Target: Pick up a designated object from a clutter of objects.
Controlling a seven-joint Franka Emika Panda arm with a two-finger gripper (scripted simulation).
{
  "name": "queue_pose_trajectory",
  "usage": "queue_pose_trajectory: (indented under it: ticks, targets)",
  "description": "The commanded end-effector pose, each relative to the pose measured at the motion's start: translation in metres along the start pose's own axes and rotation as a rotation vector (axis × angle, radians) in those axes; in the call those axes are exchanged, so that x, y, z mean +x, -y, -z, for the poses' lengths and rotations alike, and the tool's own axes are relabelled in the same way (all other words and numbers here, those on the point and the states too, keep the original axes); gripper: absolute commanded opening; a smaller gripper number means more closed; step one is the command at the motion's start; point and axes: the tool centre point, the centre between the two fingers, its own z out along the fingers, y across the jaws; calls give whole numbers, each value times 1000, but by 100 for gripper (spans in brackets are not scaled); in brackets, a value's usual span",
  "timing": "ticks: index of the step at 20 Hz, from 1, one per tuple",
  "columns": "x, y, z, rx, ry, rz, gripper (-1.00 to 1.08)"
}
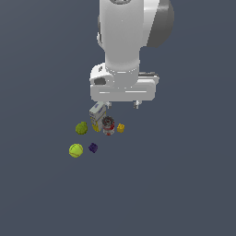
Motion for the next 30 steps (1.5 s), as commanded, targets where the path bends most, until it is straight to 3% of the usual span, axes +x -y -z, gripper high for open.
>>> queue_pose_trajectory:
  ticks: [1, 9, 16, 30]
  targets:
    - [0, 0, 0, 0, 0, 0, 100]
    - [10, 11, 18, 4, -39, -2, 100]
    - [10, 10, 16, 4, -39, 1, 100]
    - [-7, -25, -53, -17, -36, 141, 100]
